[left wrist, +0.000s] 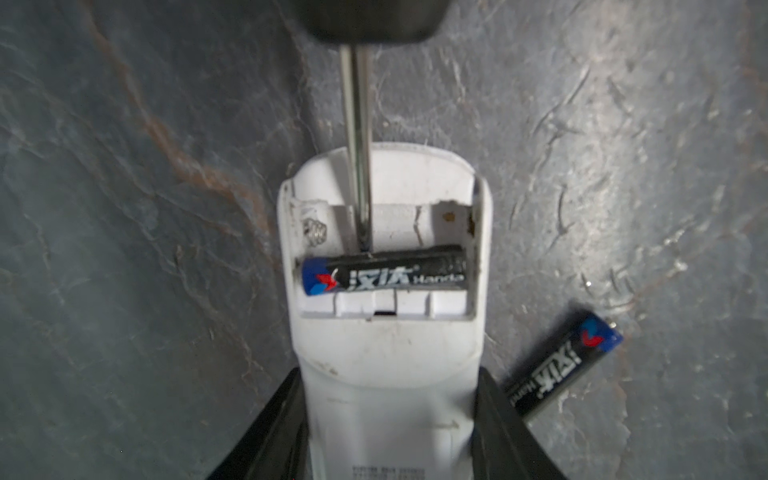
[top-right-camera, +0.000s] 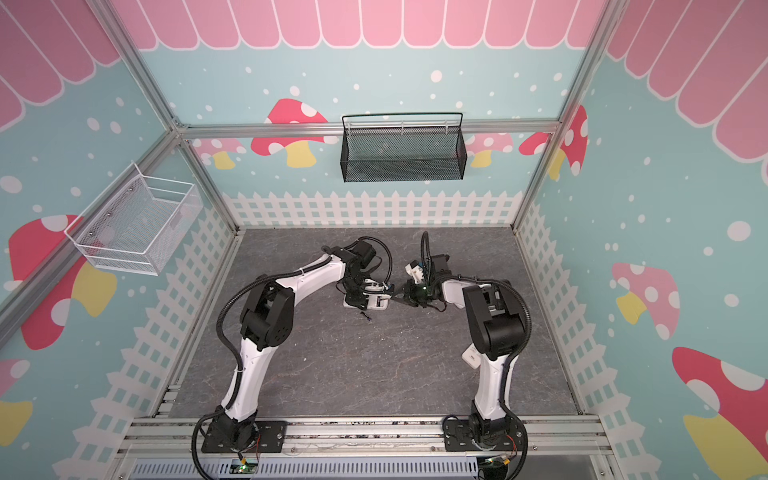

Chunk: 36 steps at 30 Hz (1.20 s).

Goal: Unload the batteries from the remote control
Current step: 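Pry the second battery out with the screwdriver while the left gripper tips the remote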

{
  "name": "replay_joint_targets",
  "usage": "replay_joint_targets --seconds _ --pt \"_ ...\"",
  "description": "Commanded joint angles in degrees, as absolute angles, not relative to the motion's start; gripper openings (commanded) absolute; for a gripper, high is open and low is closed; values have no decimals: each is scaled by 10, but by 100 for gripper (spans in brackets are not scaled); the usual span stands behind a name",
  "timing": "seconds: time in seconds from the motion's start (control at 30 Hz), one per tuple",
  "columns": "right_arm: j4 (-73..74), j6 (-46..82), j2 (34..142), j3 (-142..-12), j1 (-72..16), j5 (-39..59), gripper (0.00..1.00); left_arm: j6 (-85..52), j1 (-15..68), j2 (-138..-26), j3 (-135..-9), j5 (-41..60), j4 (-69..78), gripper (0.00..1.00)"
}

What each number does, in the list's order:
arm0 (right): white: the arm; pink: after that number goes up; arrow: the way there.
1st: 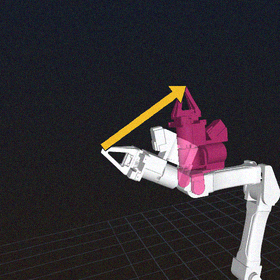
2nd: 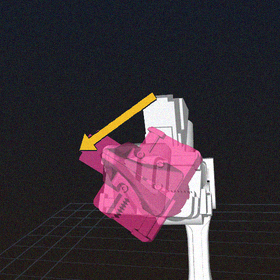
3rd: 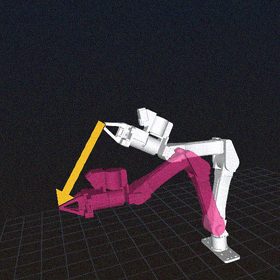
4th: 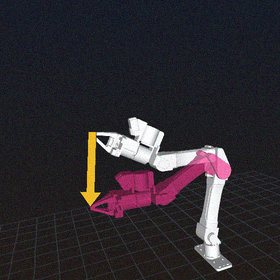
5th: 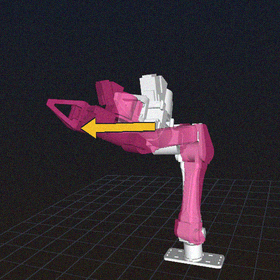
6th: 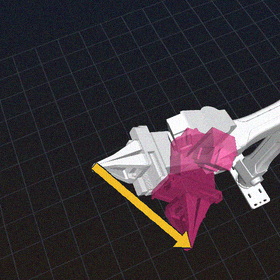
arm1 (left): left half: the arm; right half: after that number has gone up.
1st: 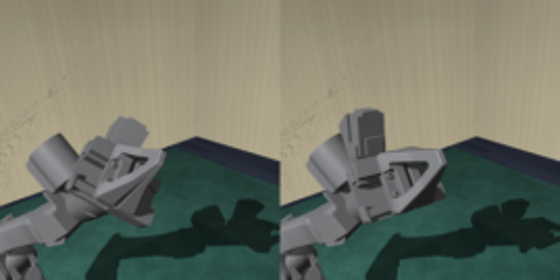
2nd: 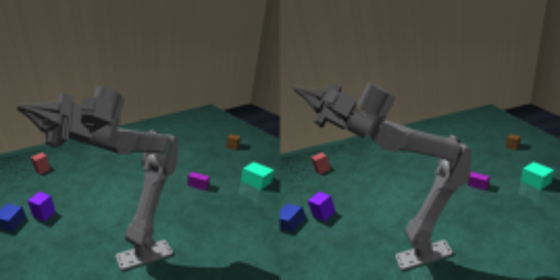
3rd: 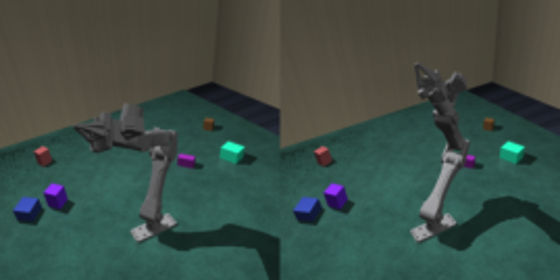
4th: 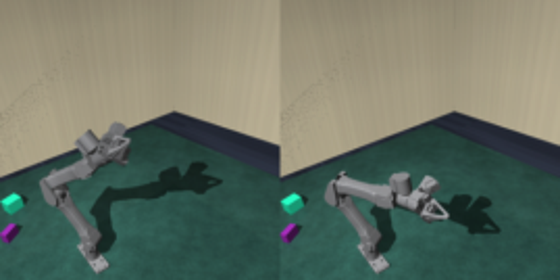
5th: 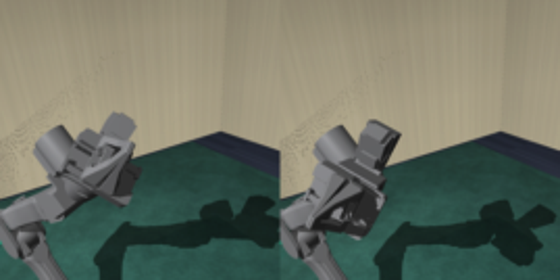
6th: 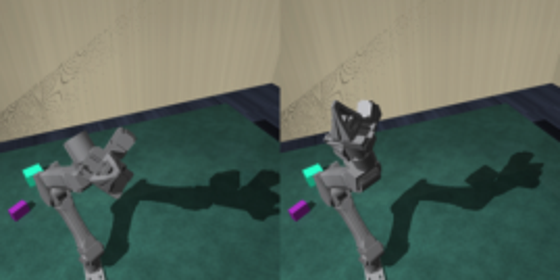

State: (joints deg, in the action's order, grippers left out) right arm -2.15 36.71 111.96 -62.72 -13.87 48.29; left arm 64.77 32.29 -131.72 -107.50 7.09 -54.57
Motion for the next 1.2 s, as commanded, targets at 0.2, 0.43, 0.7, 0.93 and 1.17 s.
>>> replay_joint_targets --seconds 0.2,0.43,0.7,0.93,1.17 --pt "-21 346 1104 -600 -150 514 0 661 325 -1276 -977 7 -335 3" --pt "-4 352 1100 -592 -152 518 0 677 330 -1271 -946 -11 -298 3" --pt "5 363 1093 -592 -152 520 0 703 335 -1216 -836 -40 -150 2" --pt "8 363 1071 -568 -153 511 0 738 337 -1193 -723 -82 42 0" --pt "22 374 1061 -547 -160 515 0 774 349 -1194 -637 -101 217 0"
